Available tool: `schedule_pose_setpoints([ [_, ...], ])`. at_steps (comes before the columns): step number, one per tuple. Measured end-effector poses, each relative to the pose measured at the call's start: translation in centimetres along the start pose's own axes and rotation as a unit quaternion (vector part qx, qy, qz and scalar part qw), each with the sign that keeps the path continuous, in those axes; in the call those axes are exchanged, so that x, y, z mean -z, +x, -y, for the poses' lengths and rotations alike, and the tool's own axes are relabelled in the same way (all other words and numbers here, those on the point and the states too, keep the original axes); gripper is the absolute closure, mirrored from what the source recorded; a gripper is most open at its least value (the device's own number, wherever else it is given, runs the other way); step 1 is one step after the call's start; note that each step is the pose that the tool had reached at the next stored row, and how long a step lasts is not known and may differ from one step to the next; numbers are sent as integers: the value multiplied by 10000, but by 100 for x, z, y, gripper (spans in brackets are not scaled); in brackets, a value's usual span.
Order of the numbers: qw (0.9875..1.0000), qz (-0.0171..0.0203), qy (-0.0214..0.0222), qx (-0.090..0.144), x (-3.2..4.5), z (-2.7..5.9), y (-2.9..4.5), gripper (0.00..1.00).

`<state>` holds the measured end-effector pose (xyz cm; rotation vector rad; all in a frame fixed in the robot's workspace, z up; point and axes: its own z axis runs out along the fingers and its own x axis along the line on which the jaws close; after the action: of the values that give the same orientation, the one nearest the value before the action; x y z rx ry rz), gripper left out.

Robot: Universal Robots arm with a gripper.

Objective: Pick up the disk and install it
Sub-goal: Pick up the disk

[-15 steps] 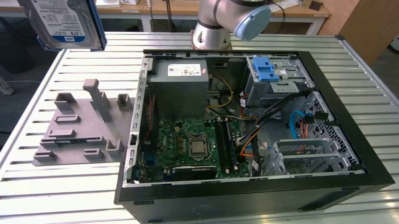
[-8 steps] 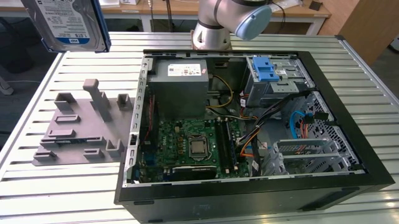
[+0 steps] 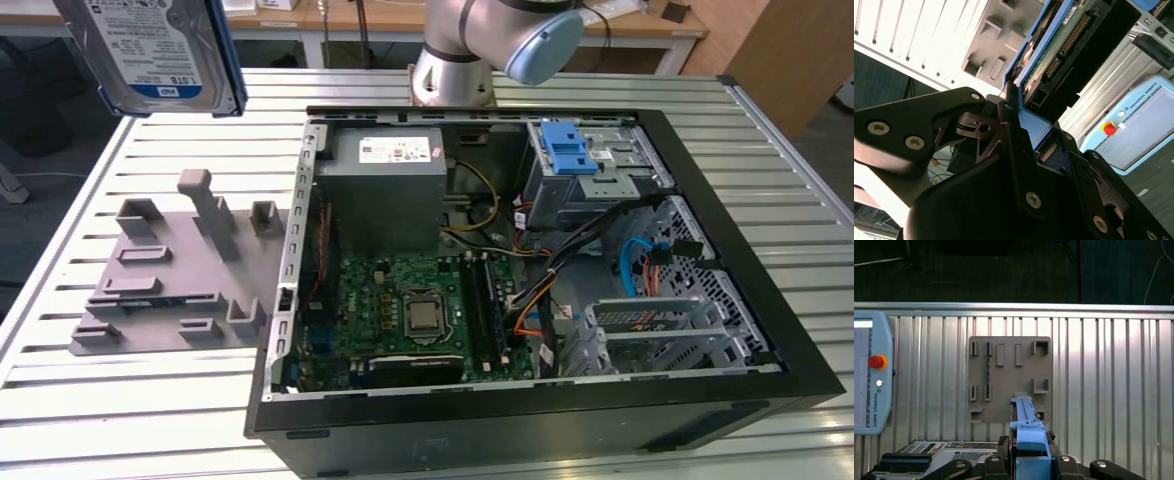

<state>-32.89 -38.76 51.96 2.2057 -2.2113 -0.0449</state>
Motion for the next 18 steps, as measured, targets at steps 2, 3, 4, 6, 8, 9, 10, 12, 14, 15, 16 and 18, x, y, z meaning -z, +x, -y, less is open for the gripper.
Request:
schedule_pose_setpoints([
  [2, 10000, 0, 0, 0, 1, 18, 11, 64],
  [3, 10000, 0, 0, 0, 1, 27, 18, 64],
  [4, 10000, 0, 0, 0, 1, 37, 25, 64],
  [6, 10000, 0, -1, 0, 3, 58, 38, 64],
  [8, 10000, 0, -1, 0, 3, 85, 50, 64],
  [9, 10000, 0, -2, 0, 4, 99, 57, 64],
  [10, 10000, 0, -2, 0, 4, 112, 62, 64],
  [12, 10000, 0, -4, 0, 6, 151, 67, 64],
  [14, 10000, 0, -5, 0, 7, 193, 73, 64],
  [15, 10000, 0, -5, 0, 8, 212, 76, 64],
  [16, 10000, 0, -5, 0, 9, 231, 79, 64],
  [18, 10000, 0, -6, 0, 10, 271, 85, 64],
])
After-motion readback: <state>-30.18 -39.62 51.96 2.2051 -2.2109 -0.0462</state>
